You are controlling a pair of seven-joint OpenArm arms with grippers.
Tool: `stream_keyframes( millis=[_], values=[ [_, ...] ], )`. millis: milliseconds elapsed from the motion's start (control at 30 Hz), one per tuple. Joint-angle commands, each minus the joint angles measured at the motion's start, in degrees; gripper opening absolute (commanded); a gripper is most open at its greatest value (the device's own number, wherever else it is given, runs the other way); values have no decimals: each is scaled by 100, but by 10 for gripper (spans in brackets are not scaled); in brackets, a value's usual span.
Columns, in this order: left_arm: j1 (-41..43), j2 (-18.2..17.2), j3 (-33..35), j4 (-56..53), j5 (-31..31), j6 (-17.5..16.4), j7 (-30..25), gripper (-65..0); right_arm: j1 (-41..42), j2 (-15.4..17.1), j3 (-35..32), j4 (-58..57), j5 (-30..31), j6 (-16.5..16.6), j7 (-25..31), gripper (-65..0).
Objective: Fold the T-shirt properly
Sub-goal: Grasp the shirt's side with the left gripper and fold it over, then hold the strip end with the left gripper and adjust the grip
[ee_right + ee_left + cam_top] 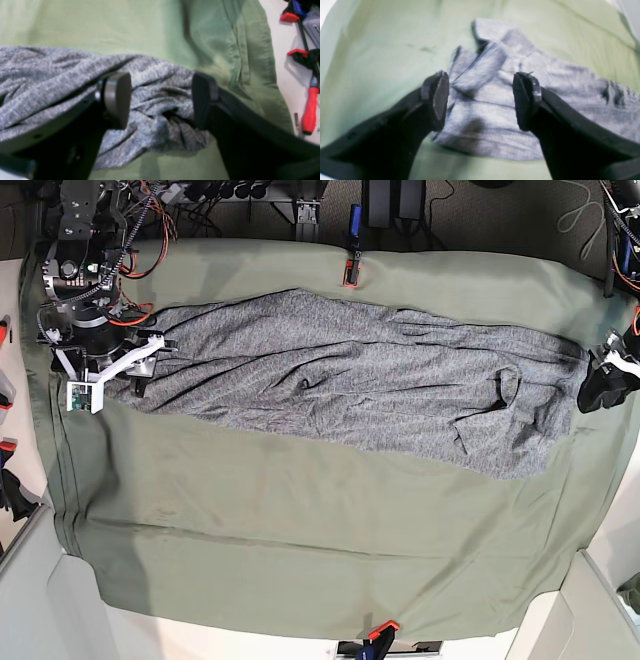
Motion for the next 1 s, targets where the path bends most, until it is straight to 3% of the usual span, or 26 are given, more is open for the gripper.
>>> stream_keyframes(
  millis=[0,200,400,733,967],
  values=[
    [-61,-162,-46,-136,-118,-24,-155,-229,39,44,22,107,-17,33,101,-273],
    [-490,-393,-46,-1401,-149,-199,-162,-229,39,44,22,107,-13,146,72,-273],
    [-643,-380,-4,-2083,-638,-448,236,-229,39,42,22,107,109,146,-2,-273],
    [-732,-378,953,-2249,-1329,-482,295,-229,39,42,22,107,155,146,-7,-273],
    [-1080,-378,1349,-2249,-1215,-482,297,-229,26,42,22,107,157,146,-92,-273]
  ],
)
